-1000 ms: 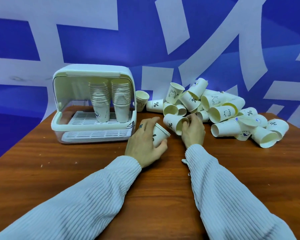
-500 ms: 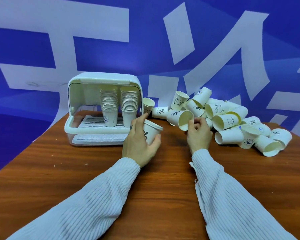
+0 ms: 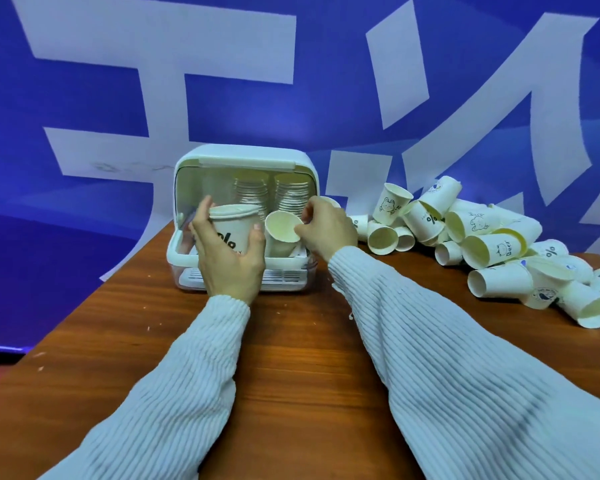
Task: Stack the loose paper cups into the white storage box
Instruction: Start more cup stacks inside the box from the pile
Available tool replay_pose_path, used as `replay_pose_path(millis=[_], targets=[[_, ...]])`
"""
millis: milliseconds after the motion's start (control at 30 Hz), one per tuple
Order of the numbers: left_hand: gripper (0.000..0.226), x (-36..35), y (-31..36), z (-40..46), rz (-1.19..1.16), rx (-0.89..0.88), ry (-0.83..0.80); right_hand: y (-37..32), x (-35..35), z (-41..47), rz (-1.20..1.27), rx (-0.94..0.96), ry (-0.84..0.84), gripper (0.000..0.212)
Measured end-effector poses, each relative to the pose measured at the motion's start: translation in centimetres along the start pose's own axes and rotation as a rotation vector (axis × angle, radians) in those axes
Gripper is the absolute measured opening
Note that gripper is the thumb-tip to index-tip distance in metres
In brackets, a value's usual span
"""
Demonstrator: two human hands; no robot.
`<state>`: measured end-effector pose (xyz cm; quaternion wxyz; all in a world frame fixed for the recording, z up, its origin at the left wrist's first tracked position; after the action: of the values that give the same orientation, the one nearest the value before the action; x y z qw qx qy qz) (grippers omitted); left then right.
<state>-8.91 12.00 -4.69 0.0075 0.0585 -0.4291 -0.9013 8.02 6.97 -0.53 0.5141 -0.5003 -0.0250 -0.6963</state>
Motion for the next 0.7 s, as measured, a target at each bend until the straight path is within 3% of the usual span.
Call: replay_pose_path(millis=[200, 300, 433, 567, 700], targets=[[0.072, -0.1, 0.5, -0.1, 0.017, -0.001, -0.024, -1.2, -1.7, 0.1, -0.197, 0.093, -0.039, 0.013], [0.072, -0.1, 0.3, 0.0, 0.059, 0.007, -0.040, -0.7, -0.7, -0.7, -0.038, 0.068, 0.109, 0.022], [0.069, -0.4, 0.5, 1.3, 0.008, 0.077, -0.054, 3.2, -0.6, -4.7, 0.276, 0.002, 0.314, 0.011], [0.069, -2.1, 1.3, 2.9, 0.036, 0.045, -0.149, 7.1, -1.9, -7.0, 0.420, -0.173, 0.250, 0.011], [0.071, -4.6, 1.3, 3.9, 0.223, -0.020, -0.344, 7.5, -2.3, -6.8, 0.521, -0.241, 0.230, 0.007]])
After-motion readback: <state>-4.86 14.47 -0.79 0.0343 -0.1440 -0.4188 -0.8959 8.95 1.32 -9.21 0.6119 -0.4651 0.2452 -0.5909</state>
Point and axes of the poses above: each hand's wrist, its own z-axis towards the middle knuckle, its own x-axis out of the back of the hand, y = z × x, the point moved 2 cm from there along z, towards the middle knuckle, and after that the axes turned 8 degrees about y, right-handed, at the moved point
